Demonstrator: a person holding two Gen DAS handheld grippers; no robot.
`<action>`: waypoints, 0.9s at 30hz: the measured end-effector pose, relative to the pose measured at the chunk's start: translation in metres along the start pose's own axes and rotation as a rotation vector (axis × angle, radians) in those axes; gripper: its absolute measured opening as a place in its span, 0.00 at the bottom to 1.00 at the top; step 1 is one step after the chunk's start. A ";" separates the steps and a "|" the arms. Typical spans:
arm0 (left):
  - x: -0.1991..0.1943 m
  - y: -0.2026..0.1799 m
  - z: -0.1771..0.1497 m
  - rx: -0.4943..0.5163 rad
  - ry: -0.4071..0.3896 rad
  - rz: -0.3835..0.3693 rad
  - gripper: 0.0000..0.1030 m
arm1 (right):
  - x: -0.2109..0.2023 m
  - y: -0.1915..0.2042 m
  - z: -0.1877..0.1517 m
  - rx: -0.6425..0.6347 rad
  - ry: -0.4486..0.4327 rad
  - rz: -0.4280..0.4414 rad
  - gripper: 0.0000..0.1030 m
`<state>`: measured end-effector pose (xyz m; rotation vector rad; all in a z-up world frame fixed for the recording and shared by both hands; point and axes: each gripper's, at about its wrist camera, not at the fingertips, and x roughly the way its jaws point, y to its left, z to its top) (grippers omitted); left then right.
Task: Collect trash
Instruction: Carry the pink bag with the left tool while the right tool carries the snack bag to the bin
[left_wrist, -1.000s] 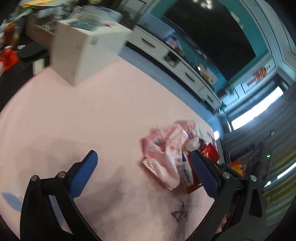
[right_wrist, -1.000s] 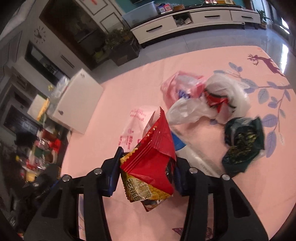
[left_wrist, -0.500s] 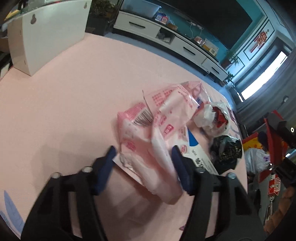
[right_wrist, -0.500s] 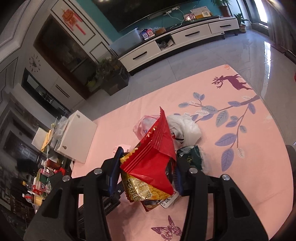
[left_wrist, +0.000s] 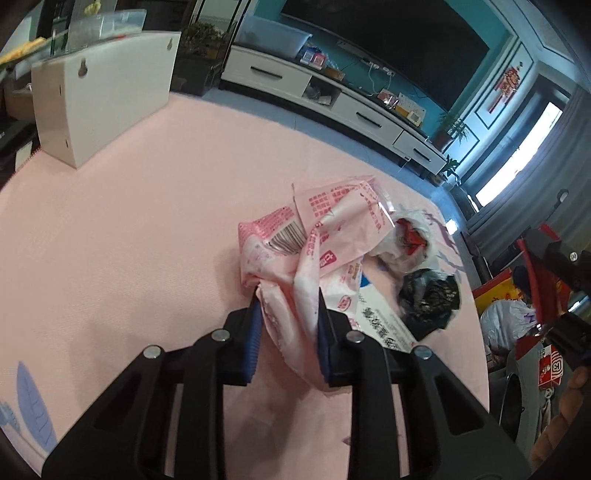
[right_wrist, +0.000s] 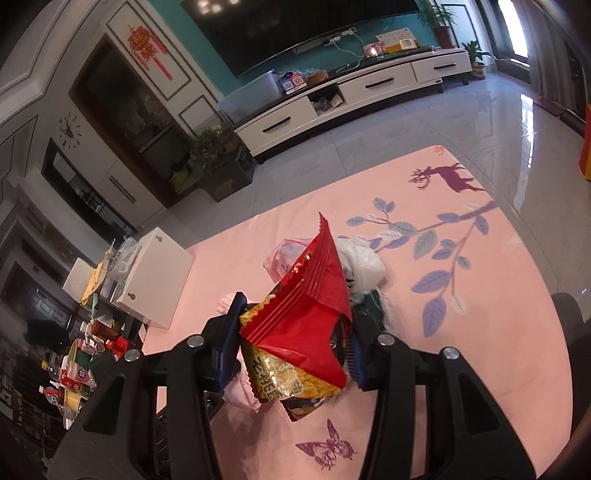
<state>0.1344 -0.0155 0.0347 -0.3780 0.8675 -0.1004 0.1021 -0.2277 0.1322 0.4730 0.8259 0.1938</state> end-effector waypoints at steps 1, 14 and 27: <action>-0.007 -0.005 -0.002 0.011 -0.011 0.001 0.25 | -0.004 -0.001 -0.003 -0.007 -0.002 -0.009 0.47; -0.097 -0.076 -0.067 0.132 -0.071 -0.091 0.25 | -0.065 -0.020 -0.041 -0.150 0.039 -0.181 0.47; -0.130 -0.102 -0.146 0.169 -0.069 -0.125 0.26 | -0.155 -0.085 -0.109 -0.052 -0.097 -0.193 0.48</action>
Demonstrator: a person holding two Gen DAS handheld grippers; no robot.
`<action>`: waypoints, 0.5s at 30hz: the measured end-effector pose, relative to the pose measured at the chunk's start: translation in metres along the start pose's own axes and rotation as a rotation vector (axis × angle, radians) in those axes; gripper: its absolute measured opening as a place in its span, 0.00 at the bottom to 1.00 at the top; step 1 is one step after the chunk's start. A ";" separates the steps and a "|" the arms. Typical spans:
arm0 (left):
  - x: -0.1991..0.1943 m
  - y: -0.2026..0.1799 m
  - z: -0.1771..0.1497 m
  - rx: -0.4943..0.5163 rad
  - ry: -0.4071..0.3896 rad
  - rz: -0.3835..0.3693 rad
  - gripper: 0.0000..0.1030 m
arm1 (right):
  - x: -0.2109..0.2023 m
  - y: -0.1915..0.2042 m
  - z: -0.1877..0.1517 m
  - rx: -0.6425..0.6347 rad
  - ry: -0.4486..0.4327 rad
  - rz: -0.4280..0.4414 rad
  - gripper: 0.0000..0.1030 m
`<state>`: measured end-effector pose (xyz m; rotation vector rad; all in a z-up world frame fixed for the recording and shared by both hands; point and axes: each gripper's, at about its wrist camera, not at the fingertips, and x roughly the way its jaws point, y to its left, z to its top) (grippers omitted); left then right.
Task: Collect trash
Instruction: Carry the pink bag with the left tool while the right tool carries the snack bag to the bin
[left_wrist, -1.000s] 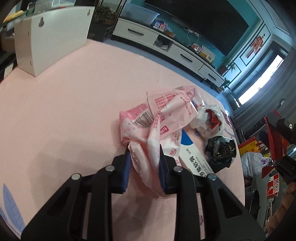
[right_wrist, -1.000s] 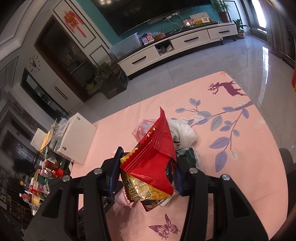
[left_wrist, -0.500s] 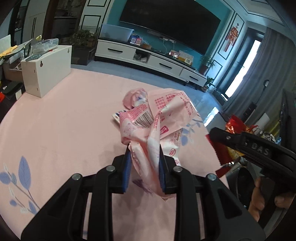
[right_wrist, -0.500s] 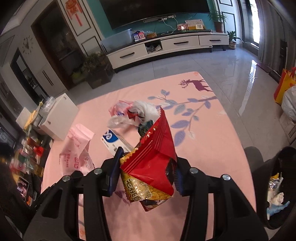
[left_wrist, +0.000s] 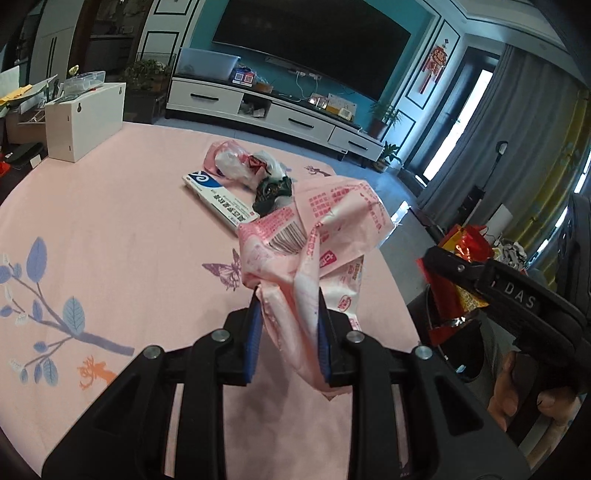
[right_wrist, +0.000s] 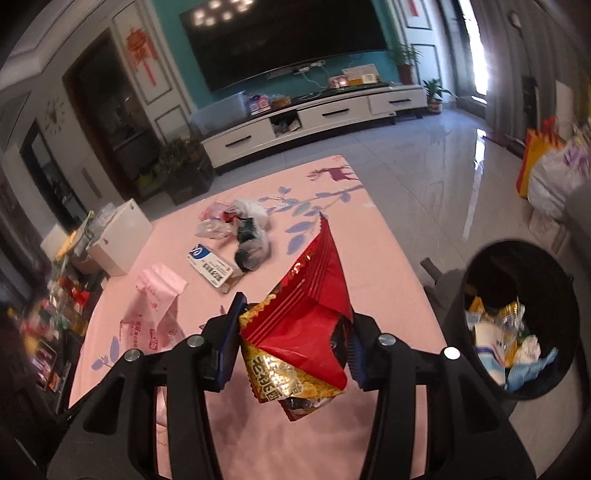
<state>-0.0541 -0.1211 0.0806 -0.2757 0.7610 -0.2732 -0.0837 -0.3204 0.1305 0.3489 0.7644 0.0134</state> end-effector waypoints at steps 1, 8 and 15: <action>0.000 -0.002 -0.002 0.007 -0.003 0.012 0.26 | -0.001 -0.006 0.001 0.010 -0.002 -0.007 0.48; -0.002 -0.019 -0.013 0.025 0.005 0.035 0.26 | -0.018 -0.033 0.005 0.080 -0.057 -0.012 0.48; 0.008 -0.046 -0.017 0.063 0.031 -0.007 0.26 | -0.051 -0.060 0.008 0.130 -0.161 -0.090 0.47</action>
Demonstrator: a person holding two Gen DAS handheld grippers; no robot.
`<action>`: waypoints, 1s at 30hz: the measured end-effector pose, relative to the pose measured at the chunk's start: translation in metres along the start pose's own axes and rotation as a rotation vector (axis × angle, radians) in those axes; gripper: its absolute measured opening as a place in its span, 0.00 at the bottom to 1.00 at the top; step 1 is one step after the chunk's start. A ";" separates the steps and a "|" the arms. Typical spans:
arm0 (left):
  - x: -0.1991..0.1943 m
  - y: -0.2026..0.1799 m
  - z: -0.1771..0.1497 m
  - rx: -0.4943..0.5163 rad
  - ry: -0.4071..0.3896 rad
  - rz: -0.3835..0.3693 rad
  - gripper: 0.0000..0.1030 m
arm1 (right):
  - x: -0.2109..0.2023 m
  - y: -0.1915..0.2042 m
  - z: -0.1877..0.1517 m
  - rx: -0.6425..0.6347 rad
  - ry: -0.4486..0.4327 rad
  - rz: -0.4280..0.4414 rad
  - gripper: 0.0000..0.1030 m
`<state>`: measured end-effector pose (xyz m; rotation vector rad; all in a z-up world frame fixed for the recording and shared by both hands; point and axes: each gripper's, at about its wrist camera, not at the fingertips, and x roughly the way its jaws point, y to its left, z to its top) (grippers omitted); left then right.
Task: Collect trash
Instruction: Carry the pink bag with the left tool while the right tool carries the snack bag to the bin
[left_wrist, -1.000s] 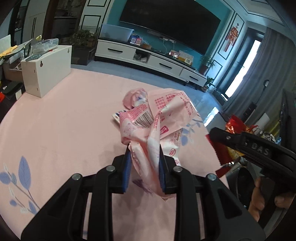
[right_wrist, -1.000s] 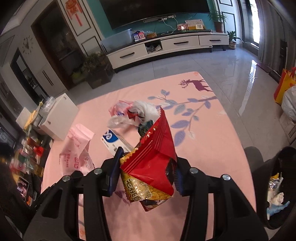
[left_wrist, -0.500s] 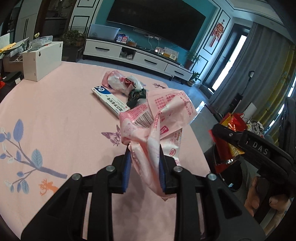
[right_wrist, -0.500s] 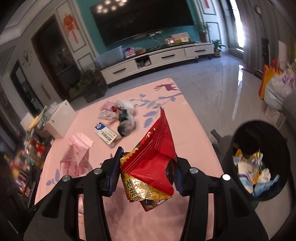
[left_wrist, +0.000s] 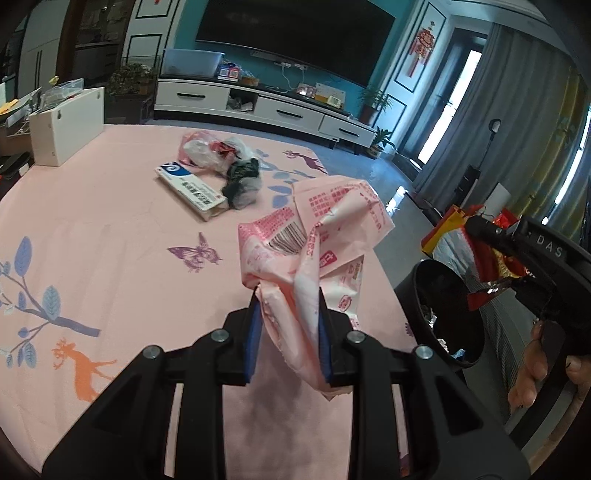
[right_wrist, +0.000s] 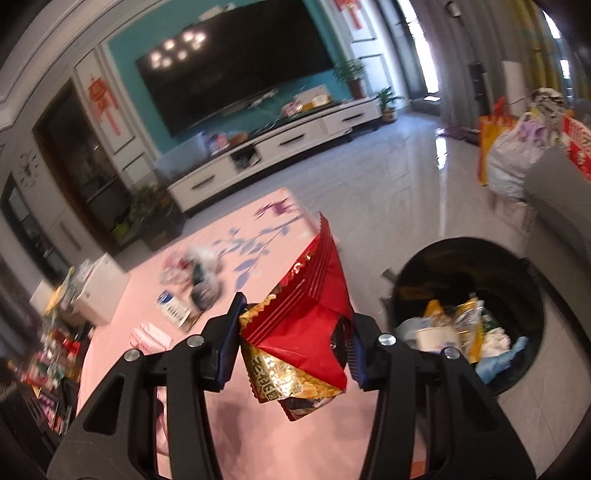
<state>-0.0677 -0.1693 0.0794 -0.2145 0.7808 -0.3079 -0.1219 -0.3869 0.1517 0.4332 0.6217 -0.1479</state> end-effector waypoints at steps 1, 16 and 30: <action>0.003 -0.006 0.002 0.010 0.002 -0.008 0.26 | -0.004 -0.006 0.002 0.013 -0.013 -0.005 0.47; 0.035 -0.108 0.010 0.150 0.026 -0.166 0.26 | -0.034 -0.097 0.013 0.207 -0.118 -0.178 0.48; 0.097 -0.196 -0.011 0.296 0.192 -0.294 0.27 | -0.042 -0.162 0.004 0.356 -0.108 -0.263 0.48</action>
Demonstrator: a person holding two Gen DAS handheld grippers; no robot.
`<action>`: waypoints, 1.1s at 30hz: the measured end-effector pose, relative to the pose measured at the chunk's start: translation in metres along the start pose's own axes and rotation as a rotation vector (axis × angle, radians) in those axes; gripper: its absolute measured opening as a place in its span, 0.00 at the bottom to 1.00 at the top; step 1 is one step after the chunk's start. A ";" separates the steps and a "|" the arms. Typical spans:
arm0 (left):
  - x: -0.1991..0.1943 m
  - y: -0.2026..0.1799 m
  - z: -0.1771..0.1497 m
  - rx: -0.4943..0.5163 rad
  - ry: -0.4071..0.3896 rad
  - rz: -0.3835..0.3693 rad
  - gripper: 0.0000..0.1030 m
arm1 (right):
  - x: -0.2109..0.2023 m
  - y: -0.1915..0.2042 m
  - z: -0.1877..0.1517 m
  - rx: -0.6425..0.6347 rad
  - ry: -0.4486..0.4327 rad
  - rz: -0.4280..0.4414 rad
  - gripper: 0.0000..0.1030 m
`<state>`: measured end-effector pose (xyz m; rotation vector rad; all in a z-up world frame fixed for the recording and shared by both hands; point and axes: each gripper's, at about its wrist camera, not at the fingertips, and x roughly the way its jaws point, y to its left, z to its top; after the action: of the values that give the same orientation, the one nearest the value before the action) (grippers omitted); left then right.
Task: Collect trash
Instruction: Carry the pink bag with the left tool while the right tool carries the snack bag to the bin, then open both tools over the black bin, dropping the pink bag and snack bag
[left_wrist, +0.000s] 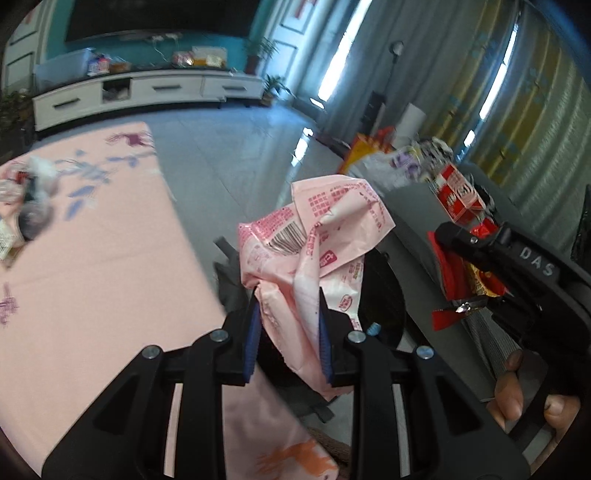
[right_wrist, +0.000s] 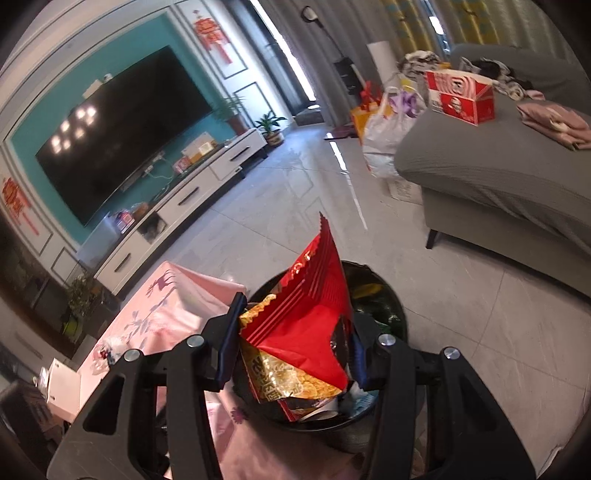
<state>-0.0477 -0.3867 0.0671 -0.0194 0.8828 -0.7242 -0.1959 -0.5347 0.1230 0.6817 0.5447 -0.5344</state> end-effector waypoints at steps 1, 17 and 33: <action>0.006 -0.003 0.000 0.008 0.009 -0.001 0.27 | 0.002 -0.004 0.000 0.009 0.004 -0.007 0.48; 0.066 -0.031 0.001 0.067 0.112 -0.017 0.27 | 0.048 -0.037 0.004 0.108 0.111 -0.099 0.48; 0.066 -0.024 -0.004 0.008 0.101 -0.033 0.74 | 0.058 -0.035 -0.002 0.100 0.143 -0.107 0.51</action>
<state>-0.0366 -0.4429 0.0261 0.0096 0.9779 -0.7647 -0.1754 -0.5718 0.0708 0.7930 0.6947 -0.6191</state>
